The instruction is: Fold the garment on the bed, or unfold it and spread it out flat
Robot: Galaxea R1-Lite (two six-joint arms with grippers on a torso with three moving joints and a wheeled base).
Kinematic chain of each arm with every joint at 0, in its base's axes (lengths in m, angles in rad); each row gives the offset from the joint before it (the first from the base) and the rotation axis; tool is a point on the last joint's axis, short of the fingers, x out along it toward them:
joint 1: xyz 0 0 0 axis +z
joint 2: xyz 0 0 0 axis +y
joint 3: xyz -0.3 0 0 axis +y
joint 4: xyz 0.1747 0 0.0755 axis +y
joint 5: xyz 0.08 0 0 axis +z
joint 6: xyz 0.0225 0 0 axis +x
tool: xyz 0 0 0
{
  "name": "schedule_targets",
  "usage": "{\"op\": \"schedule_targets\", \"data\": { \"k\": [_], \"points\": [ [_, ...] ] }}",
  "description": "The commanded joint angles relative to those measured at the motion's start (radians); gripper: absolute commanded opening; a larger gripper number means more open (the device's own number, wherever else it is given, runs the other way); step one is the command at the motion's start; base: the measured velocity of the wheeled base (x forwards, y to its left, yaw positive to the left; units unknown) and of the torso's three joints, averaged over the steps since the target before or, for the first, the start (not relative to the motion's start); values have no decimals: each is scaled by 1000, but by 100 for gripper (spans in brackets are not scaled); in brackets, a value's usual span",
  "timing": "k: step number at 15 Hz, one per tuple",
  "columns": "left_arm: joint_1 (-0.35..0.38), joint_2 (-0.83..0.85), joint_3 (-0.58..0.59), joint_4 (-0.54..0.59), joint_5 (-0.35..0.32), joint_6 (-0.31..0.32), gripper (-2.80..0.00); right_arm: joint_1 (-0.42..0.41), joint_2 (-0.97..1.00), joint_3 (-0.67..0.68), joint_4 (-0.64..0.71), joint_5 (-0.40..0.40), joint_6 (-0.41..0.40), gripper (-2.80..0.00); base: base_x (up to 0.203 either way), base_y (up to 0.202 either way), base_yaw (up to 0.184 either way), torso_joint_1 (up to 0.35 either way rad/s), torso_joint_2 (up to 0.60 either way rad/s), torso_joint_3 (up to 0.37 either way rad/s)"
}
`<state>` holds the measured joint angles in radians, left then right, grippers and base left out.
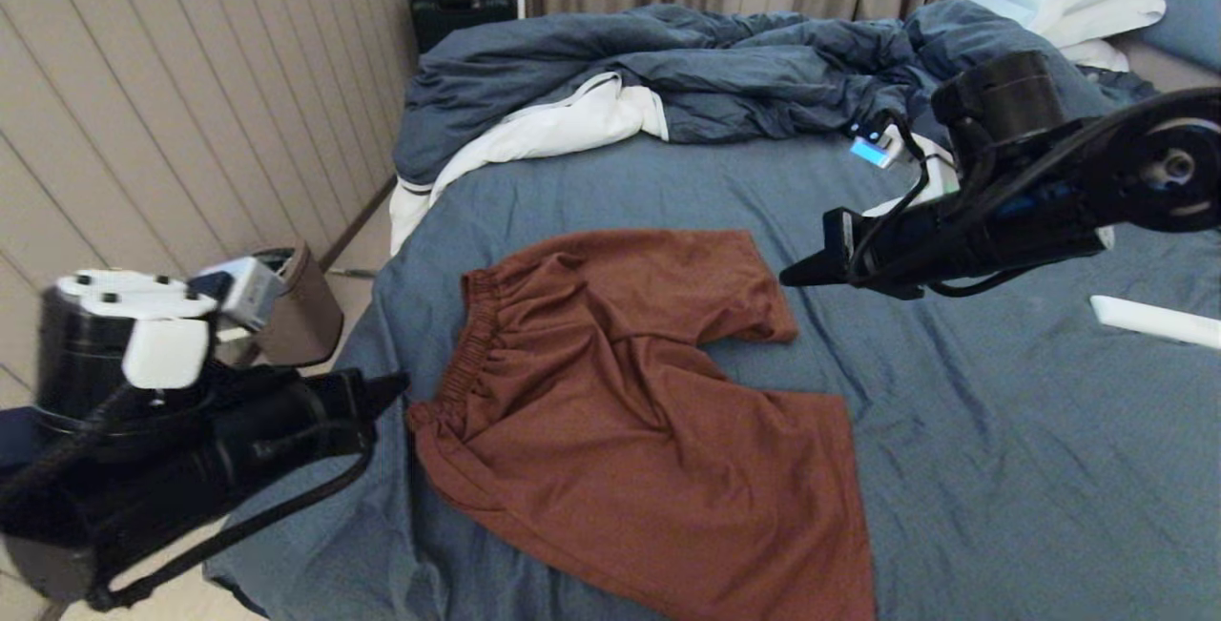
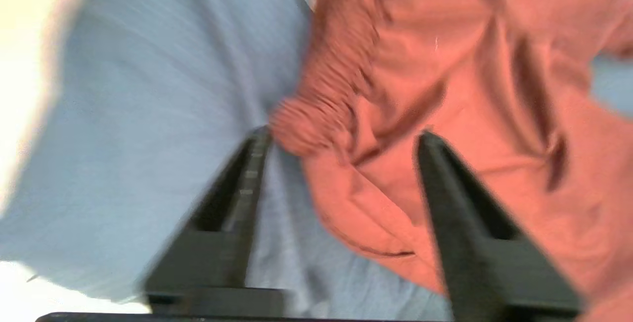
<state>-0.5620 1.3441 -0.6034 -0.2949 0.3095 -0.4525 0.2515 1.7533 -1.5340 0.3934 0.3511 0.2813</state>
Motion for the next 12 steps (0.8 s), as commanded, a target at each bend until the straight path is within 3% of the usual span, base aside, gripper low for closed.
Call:
{"op": "schedule_targets", "data": {
  "k": [1, 5, 8, 9, 12],
  "points": [
    [36, -226, -52, 144, 21, 14, -280, -1, -90, 24, 3, 3, 6, -280, 0, 0, 0, 0, 0, 0],
    [185, -569, -159, 470, 49, 168, -280, -7, -427, 159, 10, -2, 12, -280, 0, 0, 0, 0, 0, 0],
    [235, -762, -234, 746, 59, 216, -280, -56, -689, 246, 131, -43, 5, -280, 0, 0, 0, 0, 0, 0],
    [240, -805, -239, 801, 71, 221, -280, -81, -763, 262, 187, -66, -5, -280, 0, 0, 0, 0, 0, 0],
    [244, -914, -157, 863, 188, 234, -280, -172, -998, 405, 310, -216, -113, -280, 0, 0, 0, 0, 0, 0]
  ]
}}
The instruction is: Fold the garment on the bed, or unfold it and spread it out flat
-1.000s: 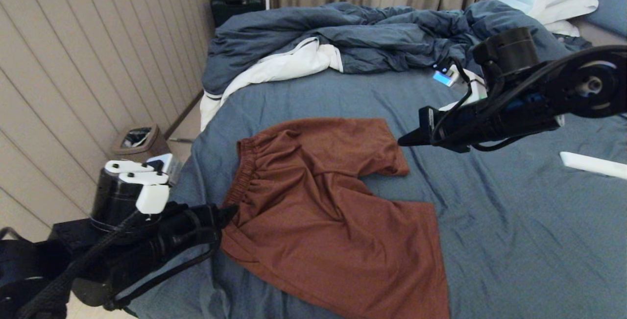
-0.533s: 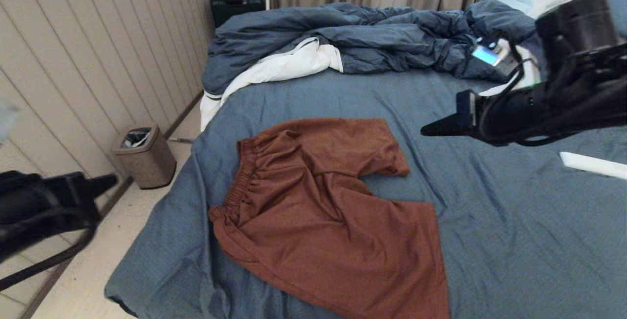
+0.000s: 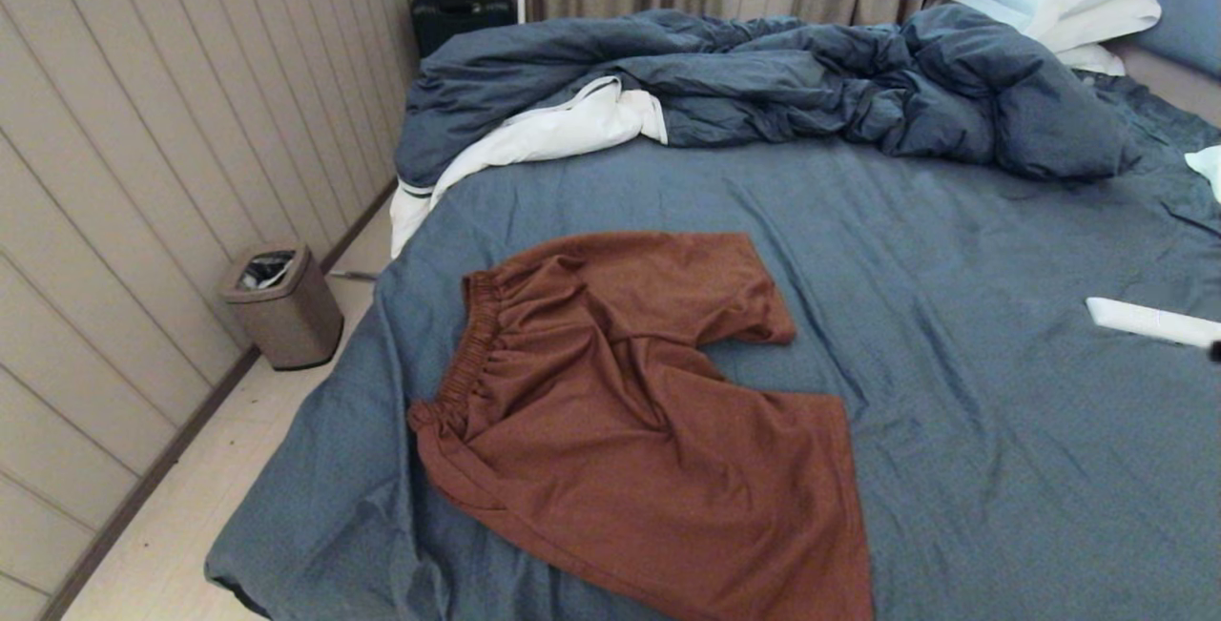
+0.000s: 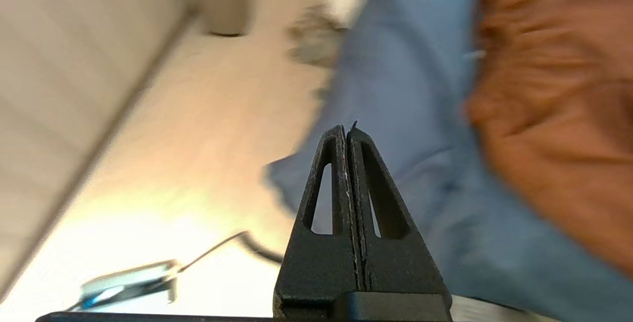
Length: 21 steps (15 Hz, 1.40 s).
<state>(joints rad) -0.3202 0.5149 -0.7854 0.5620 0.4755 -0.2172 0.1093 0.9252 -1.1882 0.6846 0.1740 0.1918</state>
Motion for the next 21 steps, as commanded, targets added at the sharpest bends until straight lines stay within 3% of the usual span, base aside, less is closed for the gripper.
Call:
{"op": "schedule_targets", "data": {
  "k": [1, 4, 6, 11, 12, 15, 16, 17, 19, 21],
  "points": [
    [4, -112, 35, 12, 47, 1, -280, -44, -254, 129, 28, -95, -63, -280, 0, 0, 0, 0, 0, 0],
    [60, -140, 92, 11, 121, 3, -280, -43, -472, 353, 40, -187, -123, -280, 0, 0, 0, 0, 0, 0],
    [128, -227, 197, -7, 119, 44, -280, -55, -609, 480, 29, -204, -130, -280, 0, 0, 0, 0, 0, 0],
    [236, -245, 428, -178, 112, 56, -280, -103, -898, 848, -168, -216, -140, -280, 0, 0, 0, 0, 0, 0],
    [270, -285, 451, -206, 93, 88, -280, -105, -914, 921, -248, -225, -137, -280, 0, 0, 0, 0, 0, 0],
    [306, -490, 566, -254, -11, 247, -280, -108, -924, 1071, -434, -229, -133, -280, 0, 0, 0, 0, 0, 0],
    [313, -513, 606, -293, -89, 272, -280, -108, -925, 1098, -498, -226, -131, -280, 0, 0, 0, 0, 0, 0],
    [316, -515, 617, -316, -197, 283, -280, -108, -924, 1118, -540, -210, -133, -280, 0, 0, 0, 0, 0, 0],
    [318, -512, 663, -337, -336, 284, -280, -108, -925, 1130, -560, -202, -135, -280, 0, 0, 0, 0, 0, 0],
    [319, -513, 681, -339, -440, 188, -280, -106, -924, 1130, -562, -199, -129, -280, 0, 0, 0, 0, 0, 0]
  ]
}}
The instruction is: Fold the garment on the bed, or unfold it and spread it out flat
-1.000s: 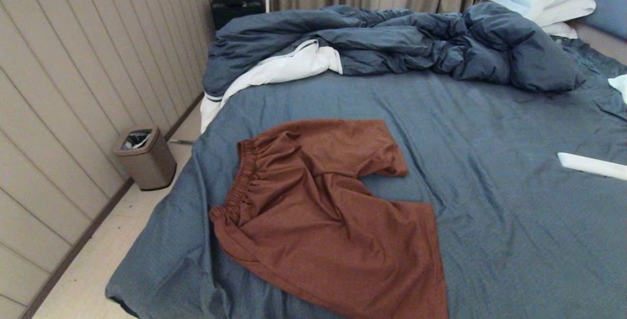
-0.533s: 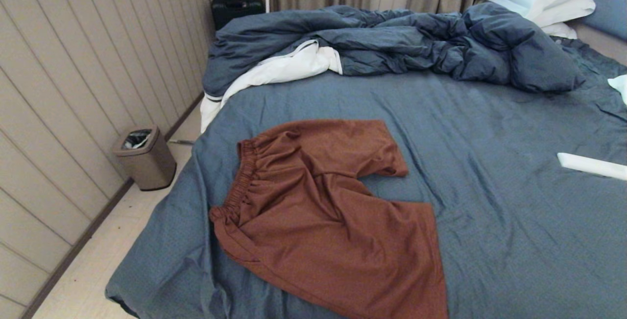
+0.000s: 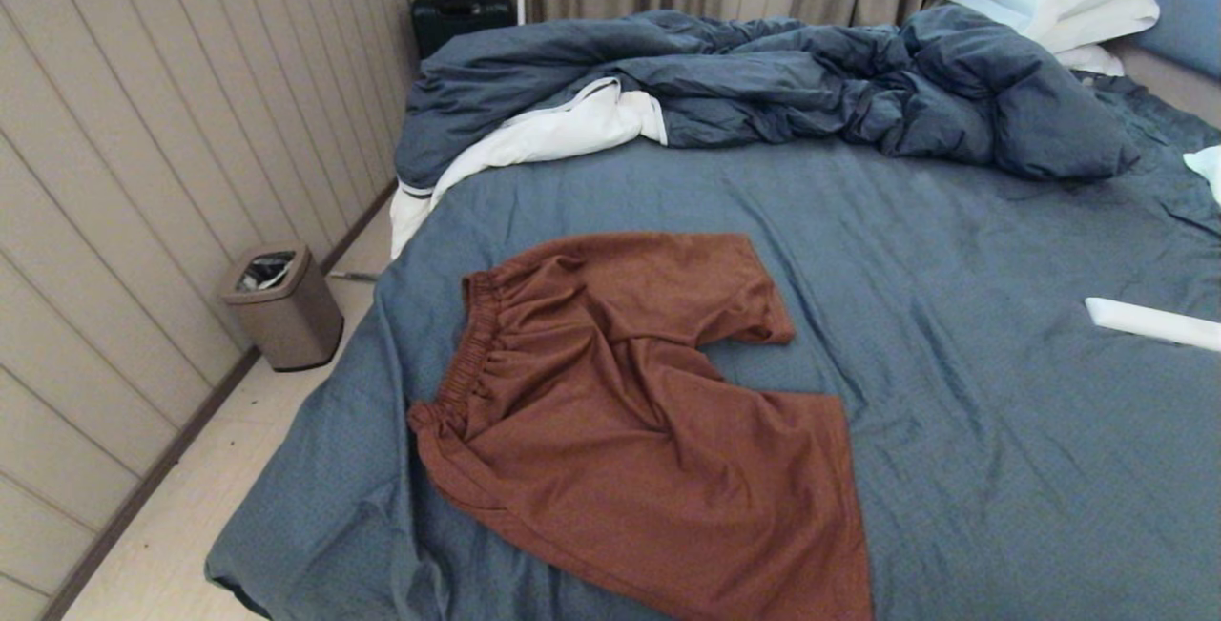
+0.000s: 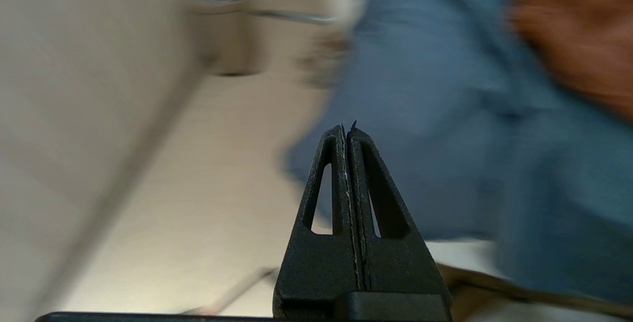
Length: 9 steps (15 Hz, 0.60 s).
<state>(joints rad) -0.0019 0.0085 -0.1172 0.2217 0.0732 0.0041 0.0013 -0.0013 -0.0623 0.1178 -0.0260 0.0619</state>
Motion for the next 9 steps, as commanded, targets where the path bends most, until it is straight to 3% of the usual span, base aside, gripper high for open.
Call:
{"op": "schedule_targets", "data": {
  "k": [1, 7, 9],
  "points": [
    [0, -7, 16, 7, -51, -50, -280, 2, 1, 4, 6, 0, 4, -280, 0, 0, 0, 0, 0, 0],
    [0, -7, 16, 5, -36, -62, -280, 2, 3, 4, 8, 0, 27, -280, 0, 0, 0, 0, 0, 0],
    [0, -7, 16, 5, -36, -62, -280, 1, 3, 3, 9, -4, 132, -280, 0, 0, 0, 0, 0, 0]
  ]
}}
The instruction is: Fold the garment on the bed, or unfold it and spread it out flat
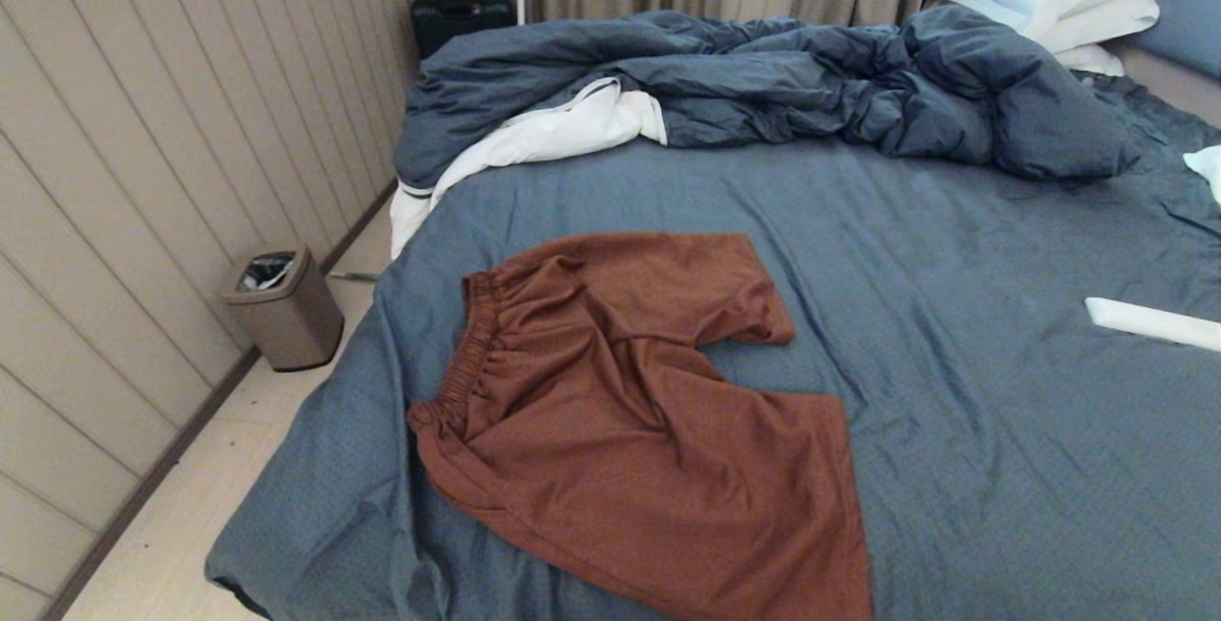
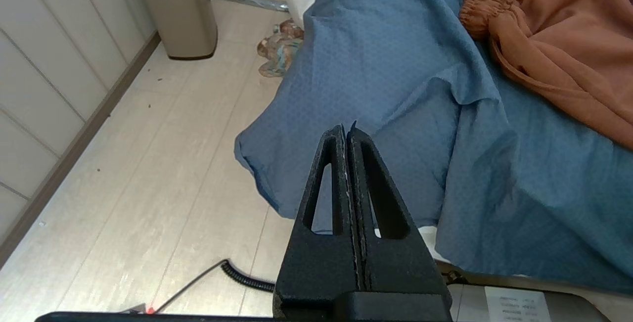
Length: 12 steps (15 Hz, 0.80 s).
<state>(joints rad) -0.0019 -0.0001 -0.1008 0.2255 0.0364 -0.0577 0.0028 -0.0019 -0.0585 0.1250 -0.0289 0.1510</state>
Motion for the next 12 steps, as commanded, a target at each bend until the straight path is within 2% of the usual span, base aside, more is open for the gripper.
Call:
{"op": "schedule_targets", "data": {
  "k": [1, 2, 3, 5, 6, 7, 8, 12],
  "points": [
    [-1, 2, 0, 1, 0, -1, -280, -1, 5, -4, 5, -3, 143, -280, 0, 0, 0, 0, 0, 0],
    [0, 2, 0, 2, 0, -1, -280, -1, 6, -6, 7, -4, 188, -280, 0, 0, 0, 0, 0, 0],
    [-1, 2, 1, 1, 0, -1, -280, -1, 6, -7, 6, -4, 164, -280, 0, 0, 0, 0, 0, 0],
    [-1, 2, 1, 1, 0, -1, -280, -1, 6, 0, -10, -6, -45, -280, 0, 0, 0, 0, 0, 0],
    [-1, 2, 0, 1, 0, -1, -280, -1, 6, 18, -61, -6, -74, -280, 0, 0, 0, 0, 0, 0],
    [0, 2, 0, 3, 0, -1, -280, -1, 6, 46, -155, -2, -82, -280, 0, 0, 0, 0, 0, 0],
    [0, 2, 0, 3, 0, 1, -280, 0, 5, 53, -184, 0, -89, -280, 0, 0, 0, 0, 0, 0],
    [0, 2, 0, 3, 0, 12, -280, 0, 7, 59, -165, 3, -106, -280, 0, 0, 0, 0, 0, 0]
  ]
}}
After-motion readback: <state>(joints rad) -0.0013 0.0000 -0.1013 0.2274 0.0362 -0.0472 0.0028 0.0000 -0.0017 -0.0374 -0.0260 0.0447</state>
